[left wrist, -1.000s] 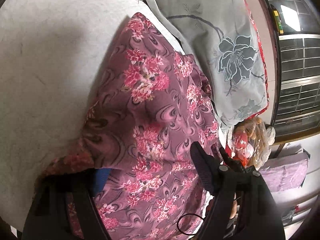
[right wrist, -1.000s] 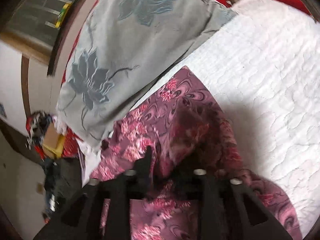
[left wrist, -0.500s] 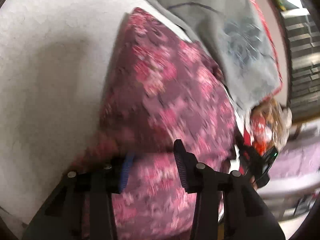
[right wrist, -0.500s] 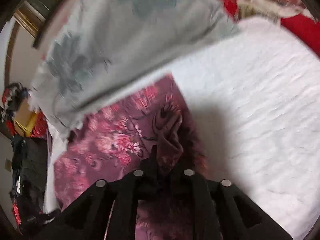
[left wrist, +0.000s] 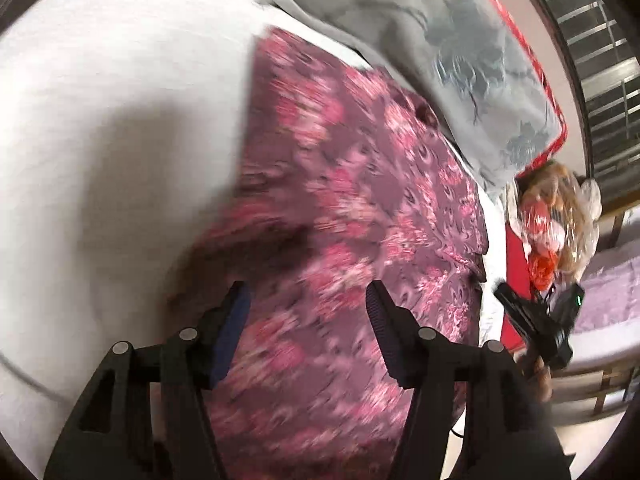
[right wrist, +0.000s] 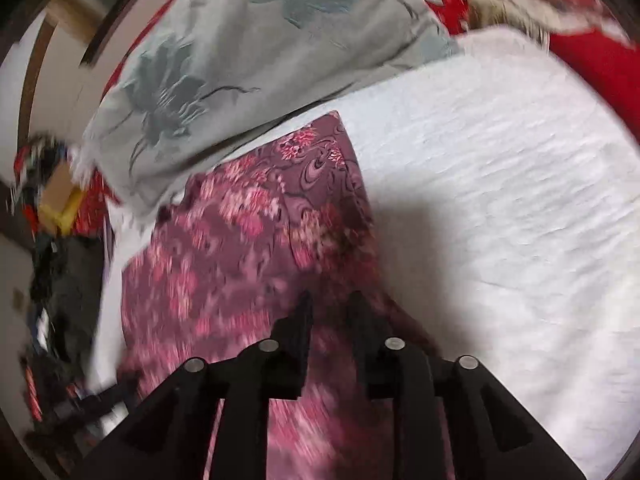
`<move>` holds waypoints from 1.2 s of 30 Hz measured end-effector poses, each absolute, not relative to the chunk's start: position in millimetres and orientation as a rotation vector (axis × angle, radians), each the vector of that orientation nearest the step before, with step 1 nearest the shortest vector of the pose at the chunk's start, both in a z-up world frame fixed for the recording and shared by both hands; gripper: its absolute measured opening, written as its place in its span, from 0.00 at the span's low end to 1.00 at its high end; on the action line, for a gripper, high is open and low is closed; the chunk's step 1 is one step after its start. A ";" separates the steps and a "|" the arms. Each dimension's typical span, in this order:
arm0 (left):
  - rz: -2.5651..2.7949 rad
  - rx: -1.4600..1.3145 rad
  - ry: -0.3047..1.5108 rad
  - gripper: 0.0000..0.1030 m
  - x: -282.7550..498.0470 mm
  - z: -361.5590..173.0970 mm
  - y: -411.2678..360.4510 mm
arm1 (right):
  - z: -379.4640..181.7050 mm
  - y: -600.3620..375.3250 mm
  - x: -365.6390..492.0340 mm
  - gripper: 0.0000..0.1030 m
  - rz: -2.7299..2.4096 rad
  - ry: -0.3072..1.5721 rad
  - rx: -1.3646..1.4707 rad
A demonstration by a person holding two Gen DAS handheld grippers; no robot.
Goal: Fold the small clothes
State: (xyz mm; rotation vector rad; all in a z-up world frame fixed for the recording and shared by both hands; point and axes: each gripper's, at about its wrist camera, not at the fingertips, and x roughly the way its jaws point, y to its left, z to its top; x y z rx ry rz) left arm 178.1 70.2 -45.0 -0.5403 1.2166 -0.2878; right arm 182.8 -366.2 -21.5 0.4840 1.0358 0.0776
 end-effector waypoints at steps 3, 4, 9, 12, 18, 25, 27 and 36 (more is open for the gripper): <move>-0.228 -0.559 1.223 0.57 151.7 -45.1 102.6 | -4.3 -378.0 130.3 0.40 0.103 1.029 0.428; -0.220 -0.572 1.239 0.57 141.1 -49.2 111.3 | -2.7 -382.8 109.3 0.42 0.107 1.032 0.416; -0.226 -0.603 1.338 0.57 96.5 -84.6 114.1 | -19.5 -404.7 25.6 0.47 0.070 1.072 0.404; -0.258 -0.592 1.430 0.57 70.0 -110.1 103.1 | -34.3 -412.1 -11.1 0.47 0.062 1.099 0.457; -0.236 -0.451 1.478 0.58 39.7 -131.3 81.1 | -63.8 -413.2 -55.6 0.47 0.071 1.147 0.519; -0.307 -0.502 1.459 0.64 33.1 -116.5 63.6 | -91.7 -411.8 -85.8 0.50 0.104 1.184 0.634; -0.323 -0.509 1.434 0.64 32.7 -107.2 61.4 | -96.1 -410.7 -89.6 0.51 0.126 1.181 0.683; -0.455 -0.659 1.471 0.64 8.4 -114.0 37.5 | -109.6 -411.2 -108.9 0.60 0.225 1.133 0.917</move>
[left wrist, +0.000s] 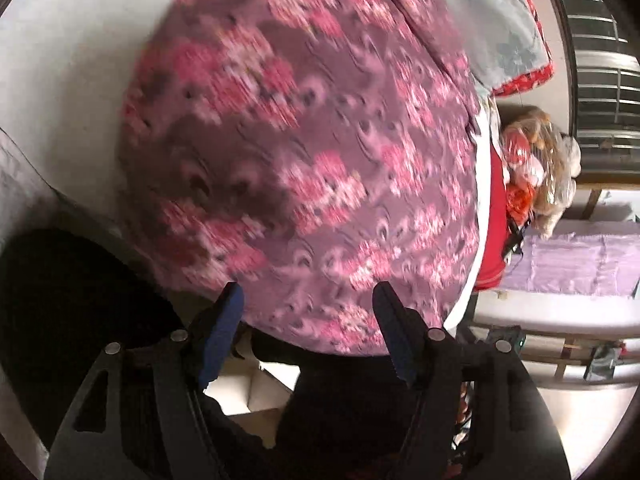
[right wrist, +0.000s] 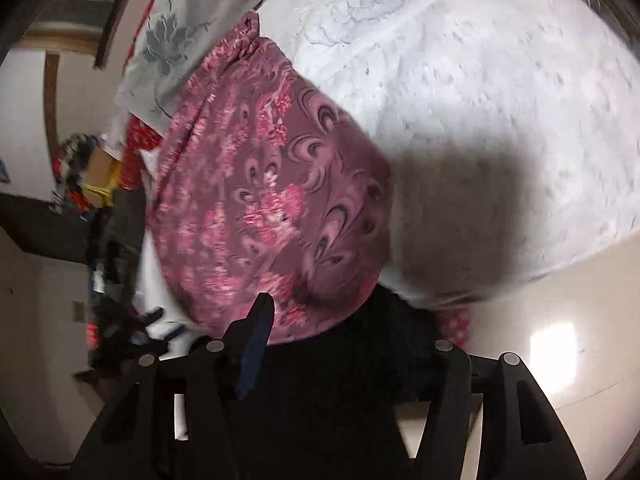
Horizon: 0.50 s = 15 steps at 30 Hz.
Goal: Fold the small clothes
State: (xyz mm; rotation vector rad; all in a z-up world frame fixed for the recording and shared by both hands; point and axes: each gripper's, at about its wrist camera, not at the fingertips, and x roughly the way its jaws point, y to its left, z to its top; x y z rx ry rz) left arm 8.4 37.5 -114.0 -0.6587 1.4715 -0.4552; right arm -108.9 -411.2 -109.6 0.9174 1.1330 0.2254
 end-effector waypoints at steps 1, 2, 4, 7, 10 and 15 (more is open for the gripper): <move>-0.450 -0.646 1.471 0.64 7.6 -113.5 33.9 | -109.2 -409.5 -106.5 0.61 0.241 1.116 0.917; -0.448 -0.632 1.475 0.64 7.6 -112.5 30.5 | -109.9 -405.7 -101.9 0.63 0.255 1.114 0.906; -0.447 -0.634 1.475 0.64 8.0 -109.8 28.2 | -115.2 -392.9 -91.6 0.64 0.290 1.141 0.893; -0.457 -0.649 1.457 0.64 7.2 -104.2 28.3 | -120.2 -368.3 -76.0 0.64 0.334 1.194 0.824; -0.450 -0.656 1.422 0.64 5.3 -95.7 35.9 | -102.7 -349.1 -66.0 0.28 0.412 1.138 0.755; -0.435 -0.720 1.395 0.64 12.2 -93.3 48.9 | -43.4 -317.0 -34.7 0.06 0.570 1.038 0.661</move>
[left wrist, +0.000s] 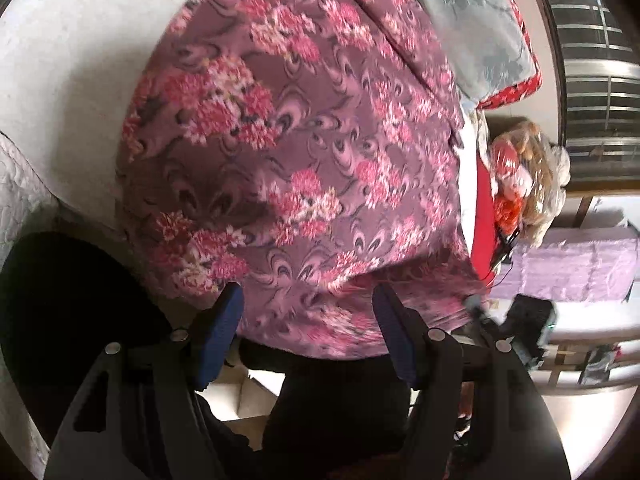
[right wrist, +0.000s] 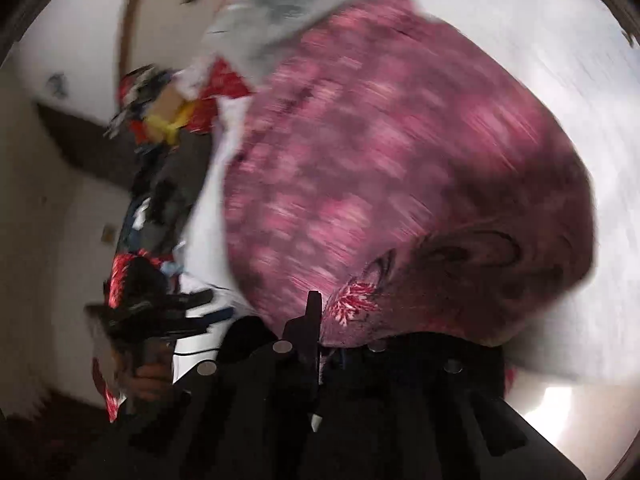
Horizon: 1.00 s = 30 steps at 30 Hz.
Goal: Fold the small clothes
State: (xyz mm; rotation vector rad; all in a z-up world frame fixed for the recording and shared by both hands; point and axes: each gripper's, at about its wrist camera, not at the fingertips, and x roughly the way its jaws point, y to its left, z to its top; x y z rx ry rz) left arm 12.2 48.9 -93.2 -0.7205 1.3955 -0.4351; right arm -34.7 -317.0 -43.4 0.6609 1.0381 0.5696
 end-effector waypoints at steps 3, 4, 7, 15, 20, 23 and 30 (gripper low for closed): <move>-0.424 -0.743 1.347 0.64 19.0 -79.5 57.3 | -7.1 -312.9 -2.7 0.05 0.608 0.930 0.683; -0.420 -0.750 1.329 0.64 20.6 -74.0 60.8 | 4.6 -314.1 10.9 0.05 0.604 0.886 0.687; -0.416 -0.750 1.271 0.64 20.1 -59.4 71.1 | 18.4 -321.1 46.9 0.05 0.544 0.826 0.704; -0.367 -0.715 1.352 0.76 7.4 -97.1 60.2 | -33.0 -341.3 97.3 0.05 0.296 0.954 0.768; -0.285 -0.713 1.431 0.76 4.5 -135.8 60.3 | -54.4 -352.8 87.7 0.06 0.285 0.983 0.845; -0.259 -0.711 1.430 0.76 7.2 -142.5 61.9 | -58.4 -355.0 84.8 0.07 0.281 0.995 0.838; -0.338 -0.727 1.397 0.17 17.6 -140.4 49.5 | -52.4 -356.2 77.3 0.10 0.258 0.990 0.827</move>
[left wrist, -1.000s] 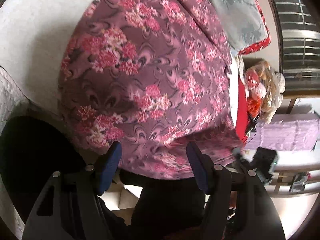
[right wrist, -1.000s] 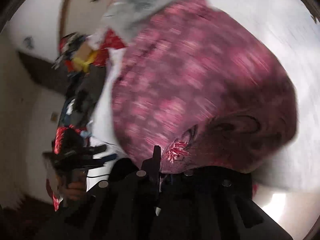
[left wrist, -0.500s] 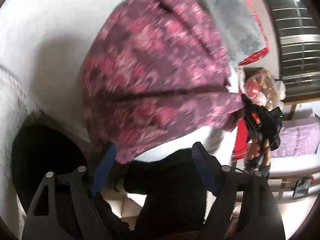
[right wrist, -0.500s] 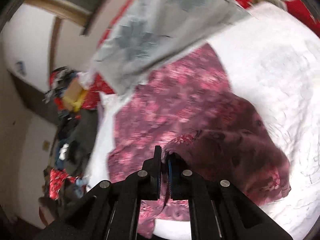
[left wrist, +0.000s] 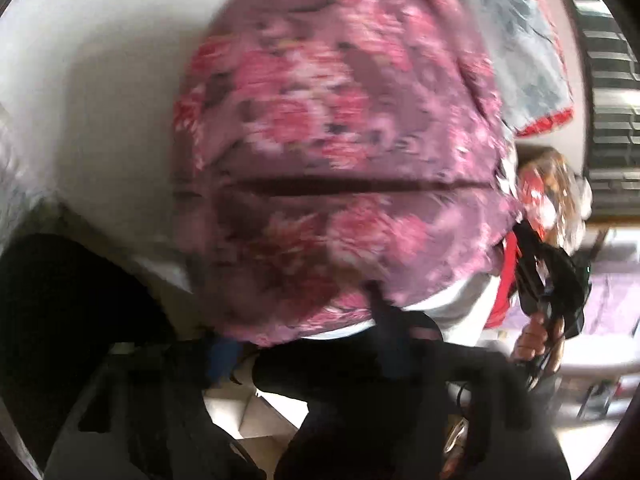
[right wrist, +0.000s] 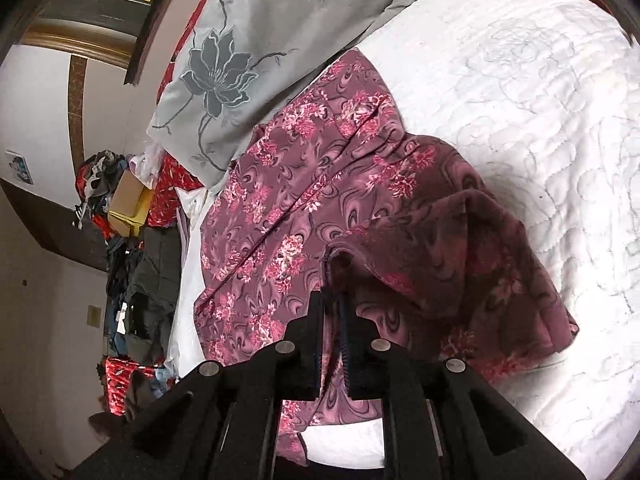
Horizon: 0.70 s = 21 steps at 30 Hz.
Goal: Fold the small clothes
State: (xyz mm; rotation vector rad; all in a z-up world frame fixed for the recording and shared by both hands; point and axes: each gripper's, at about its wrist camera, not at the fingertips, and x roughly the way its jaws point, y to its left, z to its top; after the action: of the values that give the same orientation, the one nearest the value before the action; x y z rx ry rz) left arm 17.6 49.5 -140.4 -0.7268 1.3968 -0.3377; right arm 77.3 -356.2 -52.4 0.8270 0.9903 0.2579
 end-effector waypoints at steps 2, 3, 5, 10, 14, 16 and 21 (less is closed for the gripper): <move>-0.380 -0.704 1.405 0.05 19.8 -135.4 44.2 | -47.2 -358.3 72.0 0.10 0.260 0.981 0.820; -0.388 -0.723 1.396 0.05 19.2 -130.7 46.4 | -44.1 -359.5 68.3 0.10 0.261 0.977 0.821; -0.403 -0.751 1.360 0.05 17.9 -119.1 53.2 | -36.9 -367.1 54.4 0.10 0.261 0.956 0.831; -0.442 -0.795 1.304 0.05 15.5 -91.8 69.4 | -37.0 -400.7 24.9 0.16 0.167 0.928 0.896; -0.462 -0.824 1.302 0.05 19.7 -83.4 69.5 | -44.0 -423.1 10.1 0.27 0.089 0.891 1.003; -0.479 -0.837 1.307 0.05 20.2 -82.9 66.2 | -44.8 -423.8 9.4 0.35 0.088 0.881 1.020; -0.492 -0.802 1.331 0.20 30.6 -80.8 51.2 | -48.1 -410.8 31.5 0.47 0.147 0.864 1.021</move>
State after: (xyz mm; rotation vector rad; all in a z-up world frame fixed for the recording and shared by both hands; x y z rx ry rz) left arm 30.6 51.2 -80.8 -0.8017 1.3309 -0.4915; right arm 31.5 -410.8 -48.1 1.0215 0.8637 0.1474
